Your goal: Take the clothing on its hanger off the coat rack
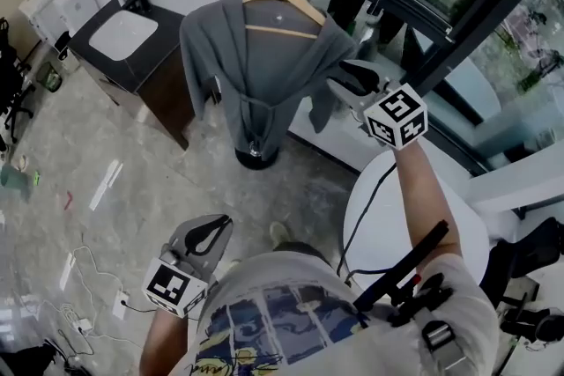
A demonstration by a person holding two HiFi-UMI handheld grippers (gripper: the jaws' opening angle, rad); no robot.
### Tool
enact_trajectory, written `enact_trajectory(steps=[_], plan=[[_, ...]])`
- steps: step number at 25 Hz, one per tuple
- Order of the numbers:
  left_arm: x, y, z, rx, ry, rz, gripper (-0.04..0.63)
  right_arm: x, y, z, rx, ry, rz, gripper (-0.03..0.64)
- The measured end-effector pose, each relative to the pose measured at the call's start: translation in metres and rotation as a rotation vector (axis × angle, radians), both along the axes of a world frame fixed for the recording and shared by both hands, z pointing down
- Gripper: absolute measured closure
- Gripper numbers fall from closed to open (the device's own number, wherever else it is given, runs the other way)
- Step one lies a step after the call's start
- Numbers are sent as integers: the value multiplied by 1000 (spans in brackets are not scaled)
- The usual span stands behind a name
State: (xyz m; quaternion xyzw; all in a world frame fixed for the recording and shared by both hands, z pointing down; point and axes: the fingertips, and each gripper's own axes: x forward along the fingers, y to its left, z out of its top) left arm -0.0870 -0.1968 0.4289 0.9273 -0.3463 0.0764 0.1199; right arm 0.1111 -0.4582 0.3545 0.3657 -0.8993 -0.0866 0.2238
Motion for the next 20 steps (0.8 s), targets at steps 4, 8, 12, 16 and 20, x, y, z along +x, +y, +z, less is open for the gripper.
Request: enact_trajectory(steps=[4, 8, 12, 16, 20], plan=[[13, -25, 0, 8, 3, -25, 572, 20, -56, -11, -2, 48, 0, 420], [26, -45, 0, 16, -11, -42, 572, 27, -100, -6, -82, 69, -52, 358], [34, -59, 5, 18, -11, -66, 572, 24, -131, 11, -225, 46, -156, 310], [40, -72, 5, 12, -24, -94, 572, 4, -141, 15, -379, -8, -313, 291], [41, -80, 10, -1, -30, -130, 574, -20, -143, 21, -474, -19, -435, 290]])
